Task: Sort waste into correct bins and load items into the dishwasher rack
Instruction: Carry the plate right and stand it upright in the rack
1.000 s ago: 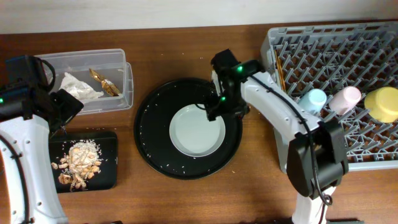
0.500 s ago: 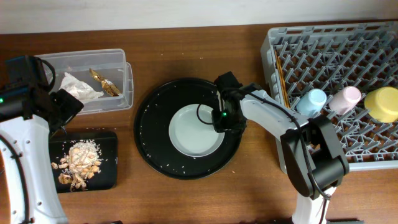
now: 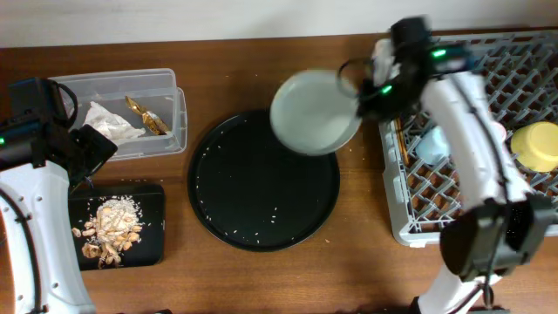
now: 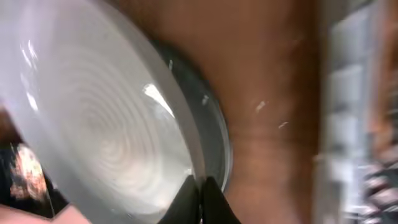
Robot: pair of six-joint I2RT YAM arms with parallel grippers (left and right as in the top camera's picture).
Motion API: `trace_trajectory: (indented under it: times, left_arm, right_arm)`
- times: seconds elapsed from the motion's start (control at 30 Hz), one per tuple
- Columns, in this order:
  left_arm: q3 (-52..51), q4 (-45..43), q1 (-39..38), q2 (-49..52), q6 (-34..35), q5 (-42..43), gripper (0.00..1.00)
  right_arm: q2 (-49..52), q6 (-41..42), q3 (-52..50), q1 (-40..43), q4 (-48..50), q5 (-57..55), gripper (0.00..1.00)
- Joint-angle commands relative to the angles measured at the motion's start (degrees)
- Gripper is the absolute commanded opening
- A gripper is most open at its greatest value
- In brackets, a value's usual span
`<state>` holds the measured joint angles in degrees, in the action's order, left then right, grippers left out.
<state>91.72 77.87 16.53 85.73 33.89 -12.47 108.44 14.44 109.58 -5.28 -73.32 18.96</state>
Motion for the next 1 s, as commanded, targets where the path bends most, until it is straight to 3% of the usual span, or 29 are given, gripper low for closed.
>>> trace_trajectory:
  times: [0.0, 0.17, 0.4, 0.47, 0.57, 0.97]
  left_arm:
    - [-0.02, 0.04, 0.15, -0.09, -0.04, -0.44, 0.99]
    - [-0.02, 0.04, 0.15, -0.09, -0.04, -0.44, 0.99]
    - [-0.02, 0.04, 0.15, -0.09, -0.04, -0.44, 0.99]
    - [-0.02, 0.04, 0.15, -0.09, -0.04, -0.44, 0.99]
    - [-0.02, 0.04, 0.15, -0.09, -0.04, -0.44, 0.99]
    - [-0.02, 0.02, 0.15, -0.09, -0.04, -0.44, 0.99]
  right_arm:
    - [-1.77, -0.50, 13.33, 7.19, -6.71, -13.31, 0.04]
    - [-1.57, 4.13, 14.45, 9.11, -4.39, -49.44, 0.04]
    - [3.91, 4.07, 14.08, 8.63, 2.93, -52.00, 0.04]
    - [6.29, 1.51, 14.01, 6.69, 5.53, -52.24, 0.04]
    - [8.09, -10.08, 13.60, 3.02, 10.82, -52.54, 0.04]
    - [10.62, -17.66, 13.18, 2.67, 14.01, -56.92, 0.04]
